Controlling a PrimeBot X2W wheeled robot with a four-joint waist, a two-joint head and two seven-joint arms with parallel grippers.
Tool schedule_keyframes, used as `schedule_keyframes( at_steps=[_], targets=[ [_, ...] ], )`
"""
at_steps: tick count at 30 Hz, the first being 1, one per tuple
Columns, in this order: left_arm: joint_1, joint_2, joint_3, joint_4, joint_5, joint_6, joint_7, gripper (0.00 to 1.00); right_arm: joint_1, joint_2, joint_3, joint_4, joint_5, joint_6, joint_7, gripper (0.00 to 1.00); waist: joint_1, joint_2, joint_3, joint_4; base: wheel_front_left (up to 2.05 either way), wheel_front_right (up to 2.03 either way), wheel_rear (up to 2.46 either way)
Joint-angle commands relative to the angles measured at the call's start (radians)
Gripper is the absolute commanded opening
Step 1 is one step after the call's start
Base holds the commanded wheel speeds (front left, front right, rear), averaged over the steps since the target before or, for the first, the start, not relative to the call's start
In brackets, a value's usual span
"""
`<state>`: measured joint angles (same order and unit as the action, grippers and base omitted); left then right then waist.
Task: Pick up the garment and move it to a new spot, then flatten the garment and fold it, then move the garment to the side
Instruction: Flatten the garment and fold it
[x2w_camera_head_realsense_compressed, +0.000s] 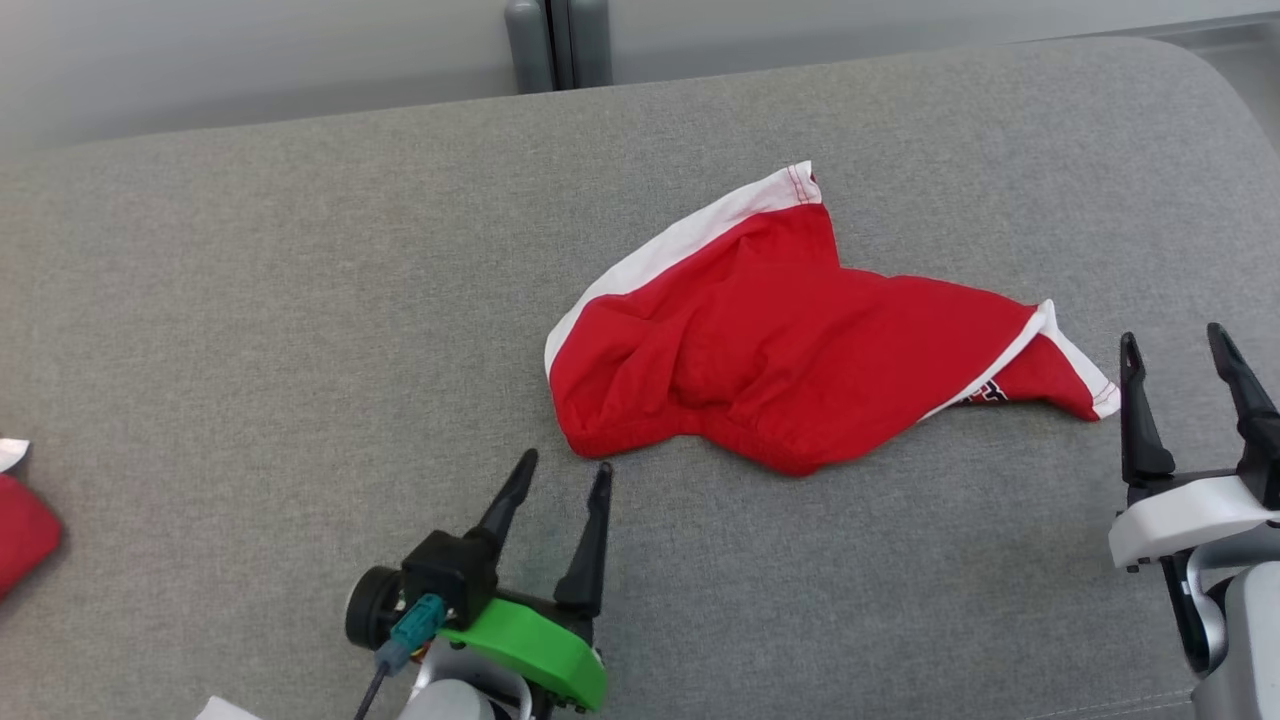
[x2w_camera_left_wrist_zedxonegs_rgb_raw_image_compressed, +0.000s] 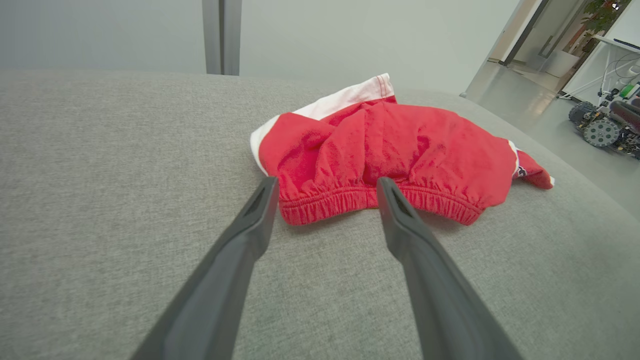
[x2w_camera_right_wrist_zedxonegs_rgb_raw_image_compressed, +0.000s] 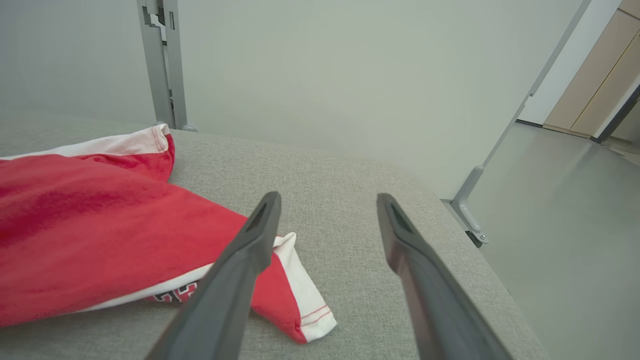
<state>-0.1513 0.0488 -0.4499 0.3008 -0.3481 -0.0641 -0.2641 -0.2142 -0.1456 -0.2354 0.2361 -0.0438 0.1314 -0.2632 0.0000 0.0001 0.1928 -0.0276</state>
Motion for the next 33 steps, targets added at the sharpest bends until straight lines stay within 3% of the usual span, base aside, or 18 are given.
schedule_keyframes(
  at_steps=[1, 7, 17, 31, 32, 33],
  targets=[
    [-0.026, 0.004, -0.028, 0.011, -0.018, -0.017, -0.001, 1.0, 0.001, 0.004, 0.003, -0.006, 0.007, -0.001, -0.002, 1.0, 0.0, -0.0001, 0.022, -0.017, 0.0, 0.0, 0.0],
    [-0.122, 0.004, -0.196, 0.074, -0.086, -0.061, -0.001, 1.0, -0.048, 0.045, 0.04, -0.026, 0.019, -0.001, -0.002, 1.0, 0.0, -0.0001, 0.091, -0.055, 0.0, 0.0, 0.0],
    [-0.24, 0.005, -0.372, 0.167, -0.197, -0.067, -0.001, 1.0, -0.107, 0.073, 0.093, -0.038, 0.029, -0.001, -0.002, 1.0, 0.0, -0.0001, 0.181, -0.116, 0.0, 0.0, 0.0],
    [-0.306, 0.004, -0.397, 0.115, -0.311, -0.067, 0.0, 1.0, -0.124, 0.086, 0.098, -0.045, 0.024, -0.001, -0.002, 1.0, 0.0, -0.0001, 0.213, -0.144, 0.0, 0.0, 0.0],
    [-0.308, 0.004, -0.389, 0.106, -0.3, -0.067, 0.0, 0.78, -0.123, 0.086, 0.098, -0.043, 0.023, -0.001, -0.002, 1.0, 0.0, -0.0001, 0.212, -0.143, 0.0, 0.0, 0.0],
    [-0.306, 0.004, -0.381, 0.099, -0.292, -0.067, 0.0, 0.27, -0.123, 0.086, 0.099, -0.042, 0.022, -0.001, -0.002, 1.0, 0.0, -0.0001, 0.211, -0.142, 0.0, 0.0, 0.0]
  ],
)
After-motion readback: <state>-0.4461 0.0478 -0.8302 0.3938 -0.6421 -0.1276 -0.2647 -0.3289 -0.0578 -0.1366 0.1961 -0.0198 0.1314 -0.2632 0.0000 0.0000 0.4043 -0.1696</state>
